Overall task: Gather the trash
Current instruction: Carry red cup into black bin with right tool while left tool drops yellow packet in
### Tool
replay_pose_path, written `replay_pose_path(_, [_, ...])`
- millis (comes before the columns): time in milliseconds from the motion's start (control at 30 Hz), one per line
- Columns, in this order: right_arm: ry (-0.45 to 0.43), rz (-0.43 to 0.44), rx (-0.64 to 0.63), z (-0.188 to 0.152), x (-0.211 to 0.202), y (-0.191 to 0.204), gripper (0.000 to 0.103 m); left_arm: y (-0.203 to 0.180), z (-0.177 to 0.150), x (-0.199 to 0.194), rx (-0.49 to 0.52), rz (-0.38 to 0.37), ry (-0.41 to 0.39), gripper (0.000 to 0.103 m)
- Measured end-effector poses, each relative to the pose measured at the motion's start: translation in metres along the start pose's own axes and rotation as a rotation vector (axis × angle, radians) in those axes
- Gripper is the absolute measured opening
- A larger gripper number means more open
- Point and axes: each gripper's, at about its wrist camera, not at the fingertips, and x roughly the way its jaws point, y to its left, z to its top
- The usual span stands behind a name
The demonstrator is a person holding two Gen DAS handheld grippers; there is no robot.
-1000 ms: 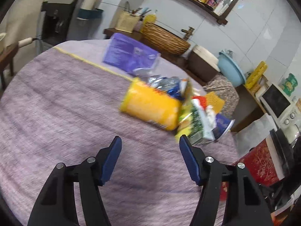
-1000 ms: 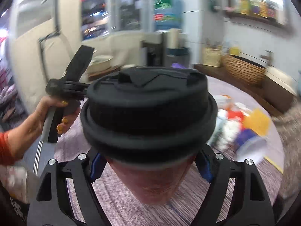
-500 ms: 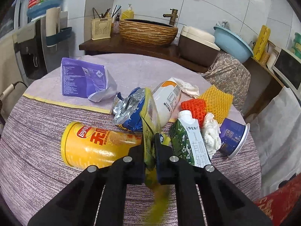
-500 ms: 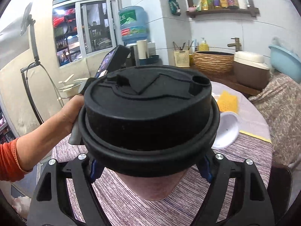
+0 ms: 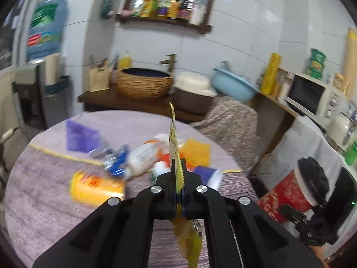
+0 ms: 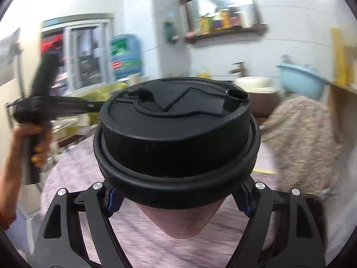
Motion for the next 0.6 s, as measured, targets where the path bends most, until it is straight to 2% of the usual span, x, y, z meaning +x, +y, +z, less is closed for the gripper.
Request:
replay_pose_path(67, [-0.014,-0.105,0.008,0.001,-0.011,-0.025,0.079,-0.037,0.014,0.022,0.037,-0.070,0.012,0.003])
replay_pose_path(133, [-0.006,-0.257,0.009,-0.004,-0.022,-0.062,0.079,-0.067,0.021,0.048,0.055,-0.155,0.046,0.003])
replay_pose_path(233, [0.069,-0.416,0.018,-0.022,-0.022,-0.108,0.079,-0.115,0.024,0.097,0.085,-0.235,0.110,0.003])
replay_pose_path(267, [0.101,-0.458,0.029,-0.034,-0.019,-0.126,0.079,-0.137,0.022,0.124,0.090,-0.267,0.164,0.003])
replay_pose_path(367, [0.190,-0.522,0.081,-0.067,-0.006,-0.166,0.079,-0.177,0.006,0.177,0.089,-0.310,0.276,0.003])
replay_pose_path(500, [0.267,-0.574,0.215,-0.117,0.006,-0.220,0.079,-0.217,-0.019,0.229,0.108,-0.316,0.361,0.003])
replay_pose_path(600, [0.306,-0.586,0.273,-0.142,0.015,-0.241,0.079,-0.233,-0.037,0.262,0.116,-0.294,0.423,0.003])
